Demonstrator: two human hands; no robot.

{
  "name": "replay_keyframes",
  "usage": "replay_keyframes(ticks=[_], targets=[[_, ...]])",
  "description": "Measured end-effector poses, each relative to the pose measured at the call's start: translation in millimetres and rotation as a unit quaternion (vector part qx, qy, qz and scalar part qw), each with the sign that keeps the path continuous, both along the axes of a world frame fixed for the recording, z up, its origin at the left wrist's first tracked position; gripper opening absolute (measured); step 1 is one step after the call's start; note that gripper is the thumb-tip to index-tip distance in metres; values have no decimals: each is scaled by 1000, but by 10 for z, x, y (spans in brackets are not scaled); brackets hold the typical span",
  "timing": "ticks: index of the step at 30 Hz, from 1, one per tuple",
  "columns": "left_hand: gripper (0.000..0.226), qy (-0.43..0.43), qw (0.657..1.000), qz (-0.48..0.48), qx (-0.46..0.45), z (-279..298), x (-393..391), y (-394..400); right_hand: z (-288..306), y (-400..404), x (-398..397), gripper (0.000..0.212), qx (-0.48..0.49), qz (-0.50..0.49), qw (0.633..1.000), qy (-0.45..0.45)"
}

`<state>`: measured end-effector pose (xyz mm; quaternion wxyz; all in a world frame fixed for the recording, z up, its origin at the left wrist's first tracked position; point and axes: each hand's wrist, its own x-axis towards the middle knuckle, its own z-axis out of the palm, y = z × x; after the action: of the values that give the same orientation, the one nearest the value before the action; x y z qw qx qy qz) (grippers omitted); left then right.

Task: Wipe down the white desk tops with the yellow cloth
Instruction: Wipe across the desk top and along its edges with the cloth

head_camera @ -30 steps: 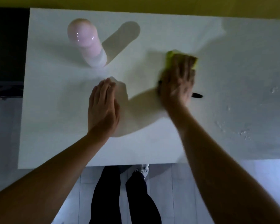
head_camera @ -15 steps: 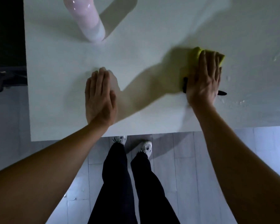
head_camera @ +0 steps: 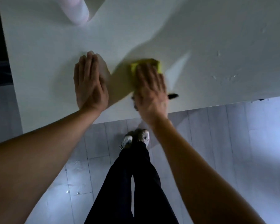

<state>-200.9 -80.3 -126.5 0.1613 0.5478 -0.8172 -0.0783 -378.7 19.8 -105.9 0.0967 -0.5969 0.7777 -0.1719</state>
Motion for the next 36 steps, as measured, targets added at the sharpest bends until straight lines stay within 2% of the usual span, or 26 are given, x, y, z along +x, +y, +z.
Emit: replay_keyframes(ticks=[2,5,9,10,14,17,21,26,29,33,36], targets=[[57,-6,1000,7,4,0,-5,23,-24,301,-485,64,18,-102,994,22],[58,-10,1000,17,8,5,-44,23,-11,606,-1010,63,13,-186,982,19],[60,-14,1000,19,14,35,-71,34,-18,455,-639,61,-8,-271,962,32],[60,-11,1000,19,13,37,-82,41,-27,399,-398,61,-17,-248,968,33],[60,-6,1000,11,13,36,-48,-4,35,218,674,63,9,-37,999,-8],[64,-12,1000,-2,24,34,-12,-15,25,184,748,58,-14,25,999,-44],[62,-21,999,20,23,70,-72,71,-25,337,187,57,-36,26,998,-35],[59,-15,997,-76,17,194,-573,448,-57,691,-963,66,-14,-86,996,4],[60,-3,993,-115,18,231,-1133,701,-75,954,-1696,58,-11,-163,986,22],[60,2,993,-117,34,187,-1693,787,-60,1249,-2413,58,12,-254,967,20],[57,8,995,-97,15,101,-1796,763,-57,1243,-2512,61,1,-288,958,18]])
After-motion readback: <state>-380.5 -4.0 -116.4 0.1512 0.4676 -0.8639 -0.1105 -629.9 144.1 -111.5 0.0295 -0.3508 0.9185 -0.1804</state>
